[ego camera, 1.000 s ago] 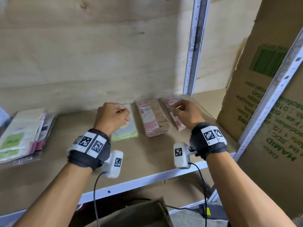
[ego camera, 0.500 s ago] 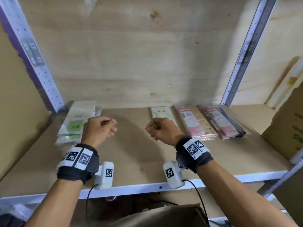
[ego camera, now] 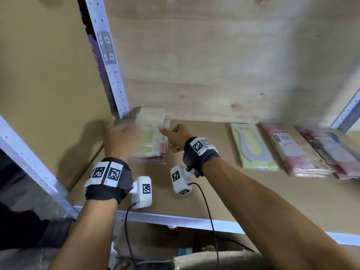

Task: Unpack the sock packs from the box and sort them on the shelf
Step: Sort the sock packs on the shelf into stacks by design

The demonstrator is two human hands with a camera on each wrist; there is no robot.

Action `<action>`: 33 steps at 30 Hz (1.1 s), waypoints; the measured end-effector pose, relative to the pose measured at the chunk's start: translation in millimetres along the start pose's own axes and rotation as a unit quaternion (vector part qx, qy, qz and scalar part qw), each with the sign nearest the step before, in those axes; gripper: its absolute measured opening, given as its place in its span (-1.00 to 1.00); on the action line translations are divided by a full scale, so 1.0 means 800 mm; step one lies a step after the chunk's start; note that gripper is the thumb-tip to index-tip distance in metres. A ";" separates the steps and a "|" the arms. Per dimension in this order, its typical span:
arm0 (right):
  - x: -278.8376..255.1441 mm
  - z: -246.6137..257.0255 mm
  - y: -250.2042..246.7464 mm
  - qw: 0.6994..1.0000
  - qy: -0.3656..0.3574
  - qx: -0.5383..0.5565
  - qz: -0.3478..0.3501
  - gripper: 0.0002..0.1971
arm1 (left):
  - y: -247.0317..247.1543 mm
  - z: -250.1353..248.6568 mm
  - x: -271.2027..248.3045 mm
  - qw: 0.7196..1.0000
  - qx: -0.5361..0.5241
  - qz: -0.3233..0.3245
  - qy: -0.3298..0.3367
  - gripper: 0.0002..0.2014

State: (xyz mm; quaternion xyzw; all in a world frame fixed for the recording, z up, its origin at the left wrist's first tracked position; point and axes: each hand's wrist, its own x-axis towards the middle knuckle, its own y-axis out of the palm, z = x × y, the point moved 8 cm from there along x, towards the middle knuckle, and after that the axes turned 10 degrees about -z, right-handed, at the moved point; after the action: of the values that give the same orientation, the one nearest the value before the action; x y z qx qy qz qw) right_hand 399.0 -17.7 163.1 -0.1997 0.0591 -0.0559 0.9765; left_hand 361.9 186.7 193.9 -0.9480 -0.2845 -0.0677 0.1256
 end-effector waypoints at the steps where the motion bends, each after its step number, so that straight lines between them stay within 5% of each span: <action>1: 0.002 0.003 0.009 1.000 -0.006 -0.005 -0.002 -0.54 | -0.004 0.000 0.001 1.000 -0.002 -0.008 0.000 -0.88; 6: 0.001 -0.011 0.036 1.000 -0.002 0.005 0.018 -0.66 | -0.011 0.007 0.004 1.000 -0.010 -0.009 -0.019 -0.89; 12: -0.018 -0.026 -0.012 0.999 -0.017 -0.026 -0.013 -0.72 | 0.004 0.018 -0.008 0.997 -0.014 0.064 -0.038 -0.88; 17: -0.071 -0.035 -0.078 0.990 0.015 0.137 0.030 -0.88 | 0.043 -0.007 -0.049 0.974 0.089 0.179 0.101 -0.41; 19: -0.096 -0.038 -0.109 0.980 0.021 0.193 0.033 -0.71 | 0.062 -0.022 -0.076 0.953 0.145 0.212 0.164 -0.34; 22: -0.129 -0.034 -0.157 0.967 0.014 0.254 0.013 -0.54 | 0.082 -0.050 -0.111 0.930 0.159 0.222 0.248 -0.45; 27: -0.168 -0.017 -0.226 0.957 -0.041 0.288 0.002 -0.65 | 0.088 -0.113 -0.164 0.916 0.068 0.185 0.349 -0.96; 30: -0.186 -0.010 -0.260 0.952 -0.074 0.297 -0.011 -0.64 | 0.094 -0.139 -0.191 0.913 0.016 0.163 0.373 -0.72; 33: -0.191 -0.024 -0.285 0.974 -0.113 0.183 -0.075 -0.77 | 0.110 -0.141 -0.206 0.924 -0.060 0.203 0.319 -0.78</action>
State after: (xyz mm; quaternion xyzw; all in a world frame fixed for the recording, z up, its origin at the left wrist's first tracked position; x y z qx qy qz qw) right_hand 226.0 -213.0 250.0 -0.0260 -0.0784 -0.1156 0.9899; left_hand 267.9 -1.6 251.9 -0.9195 -0.0261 -0.3566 0.1632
